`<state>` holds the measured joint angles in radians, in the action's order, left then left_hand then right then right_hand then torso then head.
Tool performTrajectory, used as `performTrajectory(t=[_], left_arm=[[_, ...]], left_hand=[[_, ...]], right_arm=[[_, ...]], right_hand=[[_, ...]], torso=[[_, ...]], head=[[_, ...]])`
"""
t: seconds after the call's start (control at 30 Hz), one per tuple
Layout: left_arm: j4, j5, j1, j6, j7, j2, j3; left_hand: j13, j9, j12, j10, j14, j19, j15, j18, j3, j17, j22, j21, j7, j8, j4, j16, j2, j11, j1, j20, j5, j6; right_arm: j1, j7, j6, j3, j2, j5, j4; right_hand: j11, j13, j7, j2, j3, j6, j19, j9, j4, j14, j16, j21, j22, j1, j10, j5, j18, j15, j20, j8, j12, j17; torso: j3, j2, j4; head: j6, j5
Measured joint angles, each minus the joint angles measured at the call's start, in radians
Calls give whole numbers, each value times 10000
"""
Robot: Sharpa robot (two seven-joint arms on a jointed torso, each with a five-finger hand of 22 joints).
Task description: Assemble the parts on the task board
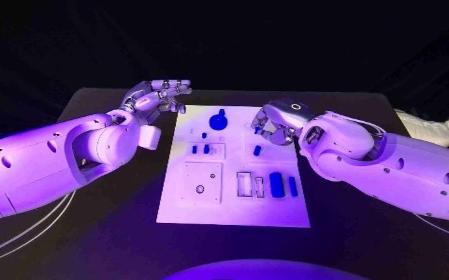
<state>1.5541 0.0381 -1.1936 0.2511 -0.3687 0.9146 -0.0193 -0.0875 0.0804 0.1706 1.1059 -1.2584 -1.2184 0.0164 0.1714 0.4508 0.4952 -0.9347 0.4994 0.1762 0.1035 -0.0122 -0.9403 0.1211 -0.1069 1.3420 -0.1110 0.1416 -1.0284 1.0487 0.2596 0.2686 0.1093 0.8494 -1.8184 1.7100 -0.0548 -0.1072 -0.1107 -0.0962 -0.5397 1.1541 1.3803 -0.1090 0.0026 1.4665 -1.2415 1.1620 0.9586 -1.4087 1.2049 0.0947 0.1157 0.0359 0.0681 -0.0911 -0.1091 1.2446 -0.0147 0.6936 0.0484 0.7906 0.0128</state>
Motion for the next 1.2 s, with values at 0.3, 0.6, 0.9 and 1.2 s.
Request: performTrajectory(t=[0.3,0.6,0.9,1.2], left_arm=[[-7,0,7,-4,7,-105,0],[-6,0,9,-6,23,-215,-2],[5,-6,10,-8,51,-296,-3],[8,-69,10,-9,81,-310,-3]], left_hand=[[0,1,0,0,0,0,0,0,0,0,12,-38,0,0,0,0,0,0,0,0,0,0],[0,1,0,0,0,0,0,-1,0,1,11,-38,0,0,0,0,0,0,0,0,0,0],[1,2,40,0,0,0,0,0,1,1,22,-38,0,0,0,0,0,0,0,0,0,0],[1,-6,39,-36,-1,0,1,-1,-28,-7,22,-38,0,0,-28,0,0,36,0,0,0,0]], right_arm=[[-396,-65,-27,-26,-710,-43,593],[-822,-242,-239,-197,-1562,-204,246],[-1025,-391,-462,-287,-1996,-313,-317],[-1089,-464,-603,-305,-2083,-405,-449]], right_hand=[[12,35,-1,-3,1,-3,0,3,1,0,0,0,-1,23,16,-24,0,0,0,10,30,-1],[30,33,-2,-3,2,-5,0,-7,2,0,1,0,-2,23,34,-38,0,0,0,30,39,-2],[45,33,-2,-17,-28,-6,0,-6,-28,0,1,-1,-4,36,51,-60,-1,0,0,38,68,-3],[39,36,-40,-17,-28,31,0,1,-28,0,1,-1,-5,36,61,-19,-1,0,1,59,95,-4]], torso=[[-22,-2,17],[-32,4,22],[-32,1,12],[-26,-5,2]], head=[[55,-434],[185,-693],[269,-872],[343,-953]])
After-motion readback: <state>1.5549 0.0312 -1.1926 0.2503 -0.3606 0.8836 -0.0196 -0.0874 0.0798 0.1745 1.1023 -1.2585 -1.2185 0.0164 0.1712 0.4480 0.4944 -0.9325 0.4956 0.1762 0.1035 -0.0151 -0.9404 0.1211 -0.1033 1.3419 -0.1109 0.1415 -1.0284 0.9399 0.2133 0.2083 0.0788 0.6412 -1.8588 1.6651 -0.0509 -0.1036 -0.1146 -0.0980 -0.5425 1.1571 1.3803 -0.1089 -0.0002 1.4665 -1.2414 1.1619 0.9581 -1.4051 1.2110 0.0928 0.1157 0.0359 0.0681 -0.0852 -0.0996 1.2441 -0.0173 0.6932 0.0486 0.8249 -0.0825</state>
